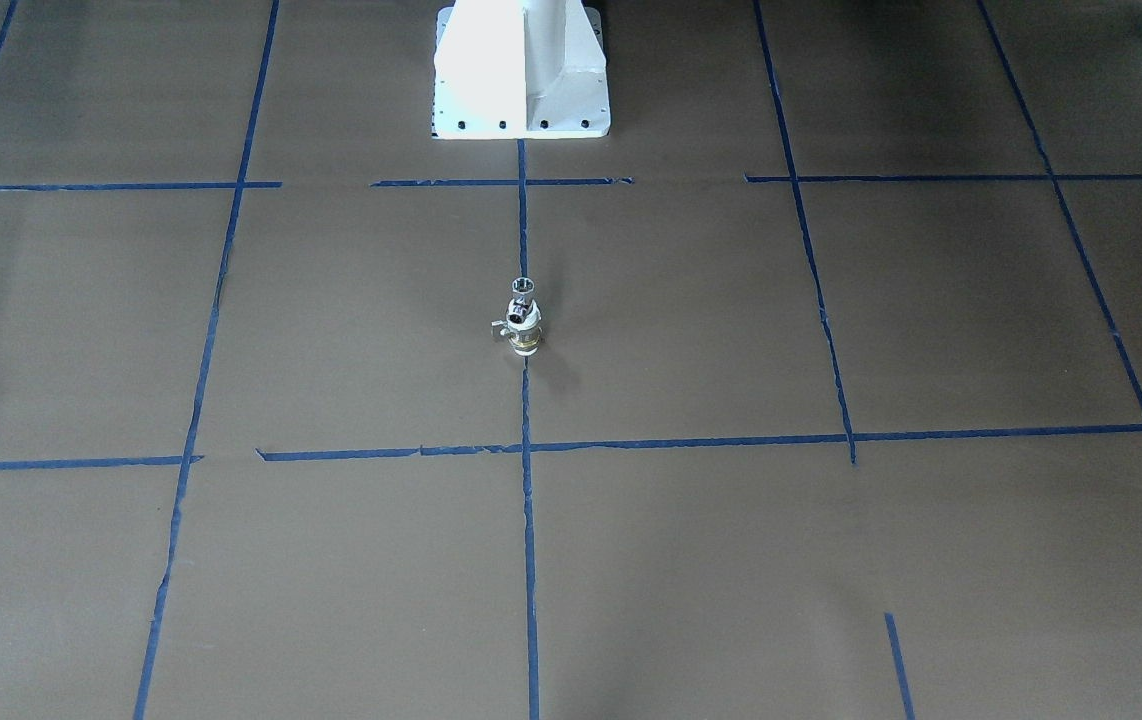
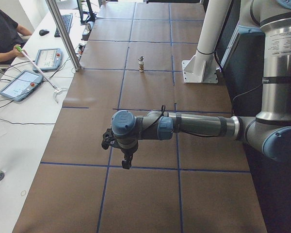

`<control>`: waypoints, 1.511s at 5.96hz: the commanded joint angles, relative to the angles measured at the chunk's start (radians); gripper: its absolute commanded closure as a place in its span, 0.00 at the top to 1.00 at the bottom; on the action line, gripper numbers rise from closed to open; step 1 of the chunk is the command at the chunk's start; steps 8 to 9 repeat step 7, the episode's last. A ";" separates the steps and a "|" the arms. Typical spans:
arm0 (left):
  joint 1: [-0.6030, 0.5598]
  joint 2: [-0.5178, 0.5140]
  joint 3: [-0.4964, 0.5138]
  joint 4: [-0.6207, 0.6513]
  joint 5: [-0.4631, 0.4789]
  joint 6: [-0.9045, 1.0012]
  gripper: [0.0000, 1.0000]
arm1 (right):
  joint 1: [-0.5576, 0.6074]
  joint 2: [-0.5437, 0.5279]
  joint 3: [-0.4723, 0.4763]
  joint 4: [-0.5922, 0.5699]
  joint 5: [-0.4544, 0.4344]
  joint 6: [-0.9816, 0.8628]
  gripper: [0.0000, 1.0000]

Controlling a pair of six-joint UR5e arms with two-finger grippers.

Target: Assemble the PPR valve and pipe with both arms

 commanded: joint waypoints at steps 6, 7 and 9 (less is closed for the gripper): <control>0.014 0.008 0.001 0.008 0.086 0.001 1.00 | -0.001 -0.003 0.000 0.000 0.000 0.005 1.00; 0.014 0.007 0.005 0.008 0.089 0.000 1.00 | 0.001 -0.003 0.000 0.000 0.017 0.005 1.00; 0.014 0.007 0.005 0.008 0.089 0.000 1.00 | 0.001 -0.003 0.000 0.000 0.017 0.005 1.00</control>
